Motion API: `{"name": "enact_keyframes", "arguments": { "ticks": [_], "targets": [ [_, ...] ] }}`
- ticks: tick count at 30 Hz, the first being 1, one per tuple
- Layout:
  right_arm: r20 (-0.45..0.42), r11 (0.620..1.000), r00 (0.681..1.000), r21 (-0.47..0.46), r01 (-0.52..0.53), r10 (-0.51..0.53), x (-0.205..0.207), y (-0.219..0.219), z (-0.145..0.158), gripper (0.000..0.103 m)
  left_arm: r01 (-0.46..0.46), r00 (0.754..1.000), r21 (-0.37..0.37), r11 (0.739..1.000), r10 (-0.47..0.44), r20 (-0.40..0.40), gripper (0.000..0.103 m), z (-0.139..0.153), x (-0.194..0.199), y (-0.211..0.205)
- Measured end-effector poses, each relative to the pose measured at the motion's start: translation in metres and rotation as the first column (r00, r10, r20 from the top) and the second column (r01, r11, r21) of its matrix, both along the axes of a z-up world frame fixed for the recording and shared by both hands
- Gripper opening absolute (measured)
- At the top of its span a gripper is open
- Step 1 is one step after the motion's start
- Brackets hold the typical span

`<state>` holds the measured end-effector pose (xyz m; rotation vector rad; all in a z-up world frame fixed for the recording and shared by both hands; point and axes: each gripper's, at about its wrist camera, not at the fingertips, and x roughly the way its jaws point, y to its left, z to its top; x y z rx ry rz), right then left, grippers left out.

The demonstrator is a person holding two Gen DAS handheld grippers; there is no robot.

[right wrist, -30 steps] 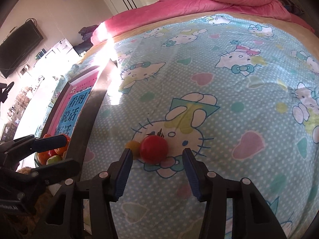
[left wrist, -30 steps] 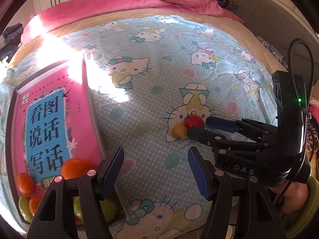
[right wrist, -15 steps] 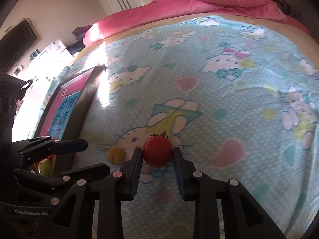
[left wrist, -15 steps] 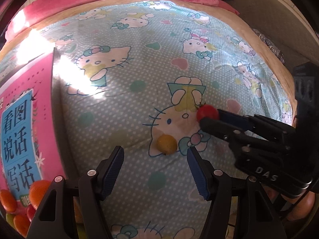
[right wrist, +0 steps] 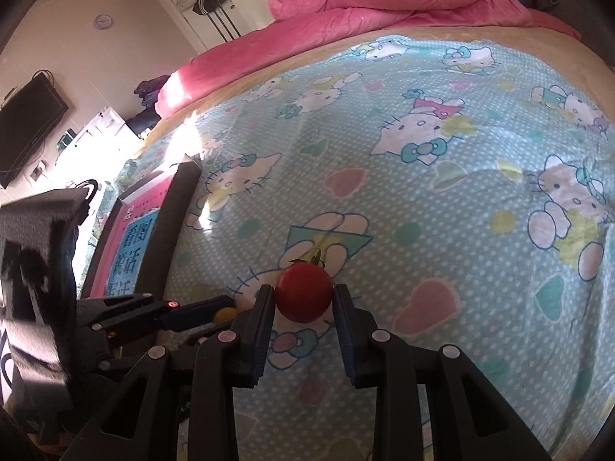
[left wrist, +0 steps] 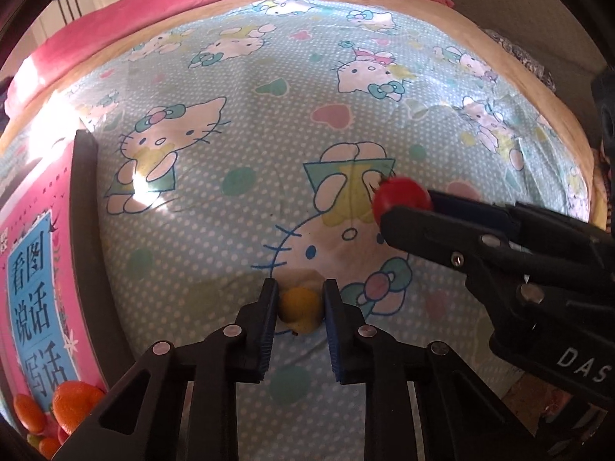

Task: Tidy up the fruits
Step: 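Close the left gripper on the yellow cherry tomato while the right closes on the red tomato, then carry the yellow cherry tomato in the left gripper to the book while the right carries the red tomato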

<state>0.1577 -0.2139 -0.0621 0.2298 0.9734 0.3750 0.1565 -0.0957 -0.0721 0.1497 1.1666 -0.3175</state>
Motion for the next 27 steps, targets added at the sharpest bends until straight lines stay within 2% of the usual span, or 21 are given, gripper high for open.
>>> {"name": "enact_keyframes", "arguments": {
  "ticks": [6,11,19,23,27],
  "targets": [
    [0.044,0.999,0.998,0.034,-0.038,0.037,-0.004,0.008,0.010,0.031,-0.046,0.998,-0.034,0.998,0.047,0.029,0.024,0.018,-0.010,0.022],
    [0.093,0.994,0.991,0.041,-0.097,0.093,-0.010,0.024,0.020,0.031,-0.127,0.989,-0.052,0.990,0.131,0.071,0.024,0.045,-0.022,0.063],
    [0.176,0.970,0.957,0.031,-0.241,0.232,-0.032,0.070,0.035,0.032,-0.318,0.938,-0.096,0.943,0.328,0.113,0.024,0.075,-0.047,0.157],
    [0.213,0.948,0.928,0.021,-0.316,0.305,-0.049,0.095,0.041,0.032,-0.385,0.912,-0.092,0.918,0.394,0.111,0.024,0.077,-0.060,0.194],
    [0.218,0.923,0.901,0.012,-0.386,0.374,-0.063,0.122,0.041,0.032,-0.424,0.897,-0.095,0.901,0.432,0.094,0.024,0.071,-0.075,0.218]
  ]
}}
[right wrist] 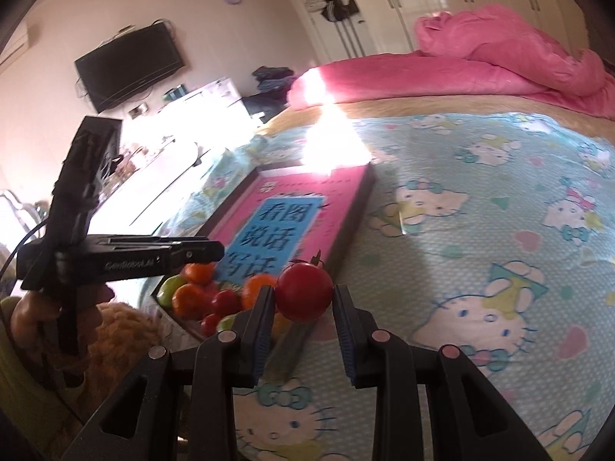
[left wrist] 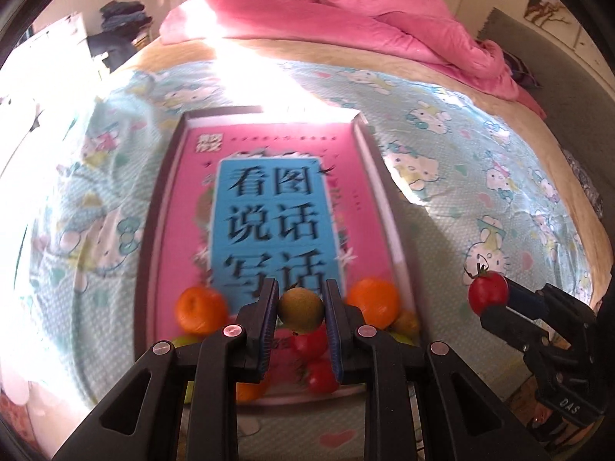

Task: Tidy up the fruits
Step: 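Carry the yellow cherry tomato in the left gripper to the book while the right carries the red tomato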

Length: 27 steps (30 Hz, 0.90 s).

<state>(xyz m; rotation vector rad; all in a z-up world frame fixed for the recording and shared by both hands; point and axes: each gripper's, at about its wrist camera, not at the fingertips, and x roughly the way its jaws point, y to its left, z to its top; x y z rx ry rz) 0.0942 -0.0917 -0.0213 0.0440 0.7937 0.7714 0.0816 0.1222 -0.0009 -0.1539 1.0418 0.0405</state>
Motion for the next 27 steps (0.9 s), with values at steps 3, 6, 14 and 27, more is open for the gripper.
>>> {"name": "enact_keyframes", "arguments": {
  "ticks": [3,6,14,27],
  "targets": [
    [0.019,0.998,0.998,-0.024,-0.051,0.051,-0.009,0.019,-0.002,0.032,-0.006,1.000,-0.002,1.000,0.006,-0.013,0.024,-0.006,-0.008,0.006],
    [0.026,0.996,0.996,-0.045,-0.079,0.080,-0.017,0.033,-0.006,0.032,-0.001,1.000,-0.009,1.000,0.001,-0.025,0.024,-0.013,-0.014,0.008],
    [0.015,0.995,0.997,-0.054,-0.080,0.081,-0.023,0.043,-0.012,0.032,0.020,0.999,-0.026,0.999,-0.021,-0.037,0.024,-0.022,-0.017,0.000],
    [-0.013,0.996,0.998,-0.072,-0.060,0.059,-0.012,0.050,-0.021,0.032,0.046,0.997,-0.038,0.998,-0.048,-0.057,0.024,-0.031,-0.016,-0.008]
  ]
}}
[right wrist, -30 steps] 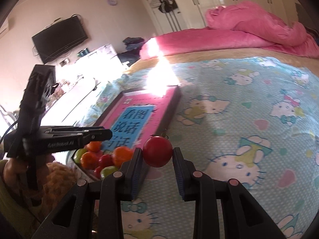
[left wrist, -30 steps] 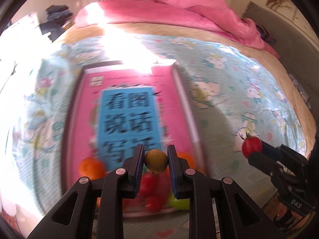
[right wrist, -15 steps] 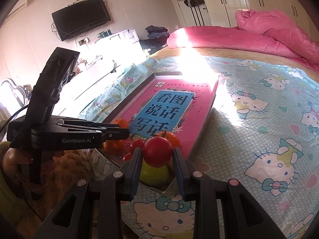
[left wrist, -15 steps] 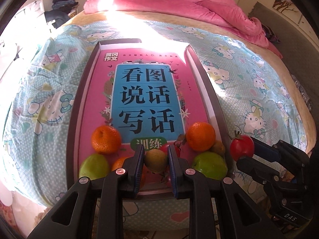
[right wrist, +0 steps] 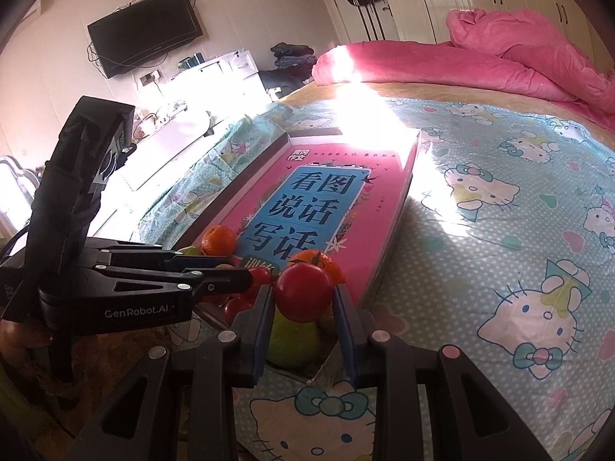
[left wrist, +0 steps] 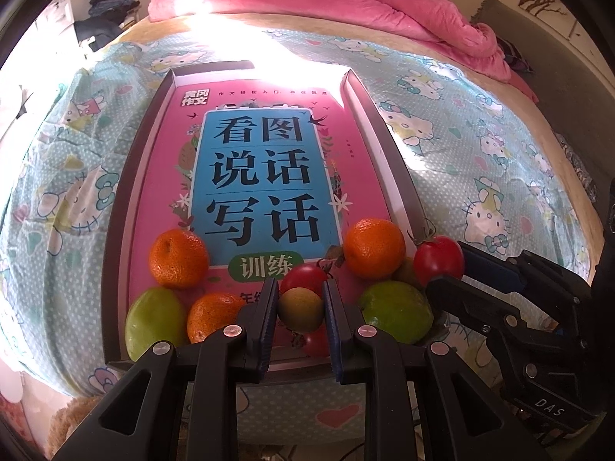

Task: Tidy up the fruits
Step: 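Carry the yellow cherry tomato in the left gripper to the book while the right carries the red tomato, then open the left gripper onto the book while the right releases the red tomato beside it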

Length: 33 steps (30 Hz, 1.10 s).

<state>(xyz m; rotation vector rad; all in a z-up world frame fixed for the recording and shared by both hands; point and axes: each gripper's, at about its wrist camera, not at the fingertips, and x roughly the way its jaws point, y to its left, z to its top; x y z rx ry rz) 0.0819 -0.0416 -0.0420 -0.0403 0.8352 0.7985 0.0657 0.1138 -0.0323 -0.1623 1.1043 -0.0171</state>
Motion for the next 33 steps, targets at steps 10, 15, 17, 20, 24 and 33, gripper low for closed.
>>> {"name": "enact_keyframes", "arguments": {
  "ticks": [10,15,17,20,24,33],
  "targets": [
    [-0.021,1.000,1.000,-0.022,0.000,-0.001,0.003,0.003,-0.009,0.032,0.001,1.000,-0.001,1.000,-0.001,-0.005,0.024,-0.003,0.001,0.000],
    [-0.023,1.000,1.000,-0.021,-0.003,0.002,0.004,0.003,-0.010,0.032,0.002,1.000,-0.001,1.000,-0.002,-0.006,0.024,-0.003,0.002,0.000],
    [-0.029,1.000,1.000,-0.017,0.000,0.000,0.004,0.003,-0.010,0.032,0.003,1.000,0.000,1.000,-0.003,-0.007,0.024,-0.004,0.002,0.000],
    [-0.036,1.000,0.999,-0.019,0.002,-0.002,0.004,0.001,-0.011,0.033,0.004,1.000,0.003,1.000,-0.004,-0.008,0.024,-0.004,0.002,0.000],
    [-0.032,1.000,0.999,-0.019,0.004,-0.005,0.002,0.000,-0.009,0.043,0.008,1.000,0.007,1.000,-0.008,-0.003,0.032,-0.002,0.001,-0.002],
    [-0.019,1.000,1.000,-0.005,0.020,-0.020,0.000,-0.008,-0.002,0.049,0.017,1.000,0.030,0.999,-0.018,0.023,0.052,0.010,-0.004,-0.008]
  ]
}}
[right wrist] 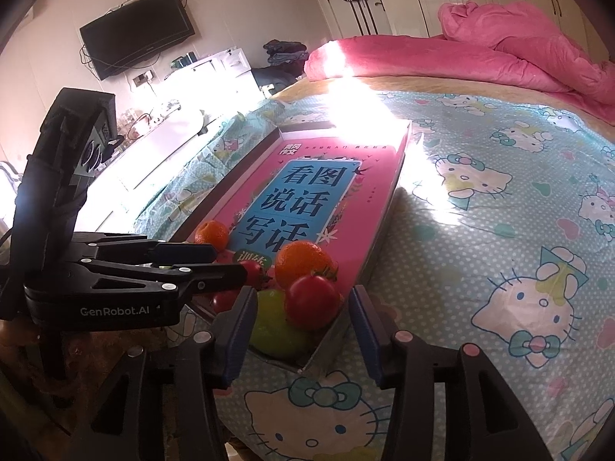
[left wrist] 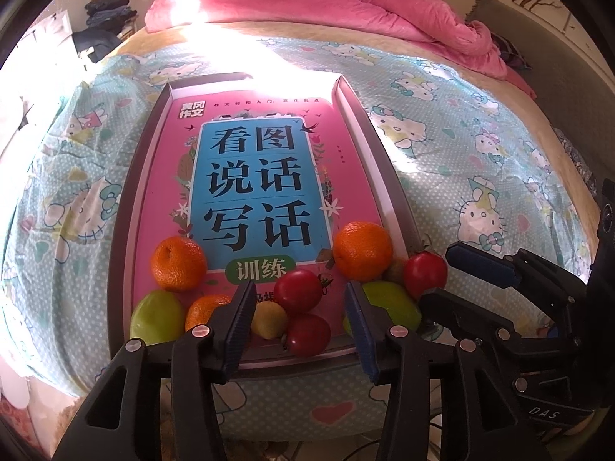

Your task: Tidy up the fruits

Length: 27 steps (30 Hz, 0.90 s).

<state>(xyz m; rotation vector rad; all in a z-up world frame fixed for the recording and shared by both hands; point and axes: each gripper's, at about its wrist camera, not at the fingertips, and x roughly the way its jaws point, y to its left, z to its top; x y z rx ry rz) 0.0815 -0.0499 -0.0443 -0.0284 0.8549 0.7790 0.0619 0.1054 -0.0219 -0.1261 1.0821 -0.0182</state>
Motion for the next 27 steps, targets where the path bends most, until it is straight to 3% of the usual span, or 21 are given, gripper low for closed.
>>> {"name": "enact_keyframes", "arguments": {
  "ticks": [2,10,14,20,27],
  "targets": [
    [0.014,1.000,1.000,0.000,0.006,-0.006,-0.002,-0.002,0.003,0.051,0.002,1.000,-0.003,1.000,-0.002,0.008,0.058,0.003,-0.002,-0.001],
    [0.139,0.998,0.988,0.017,0.068,-0.070,-0.017,-0.024,0.033,0.077,-0.030,0.998,-0.018,0.999,0.031,0.062,0.076,0.024,-0.023,-0.008],
    [0.173,0.995,0.980,0.011,0.099,-0.099,-0.027,-0.037,0.047,0.081,-0.048,0.996,-0.023,0.999,0.049,0.074,0.077,0.030,-0.041,-0.020],
    [0.157,0.994,0.982,-0.009,0.112,-0.109,-0.056,-0.053,0.049,0.098,-0.117,0.991,-0.024,0.993,0.119,0.059,0.078,0.024,-0.072,-0.028],
    [0.173,0.987,0.979,-0.101,0.127,-0.108,-0.090,-0.055,0.047,0.101,-0.177,0.982,0.002,0.984,0.177,0.066,0.078,0.020,-0.098,-0.027]
  ]
}}
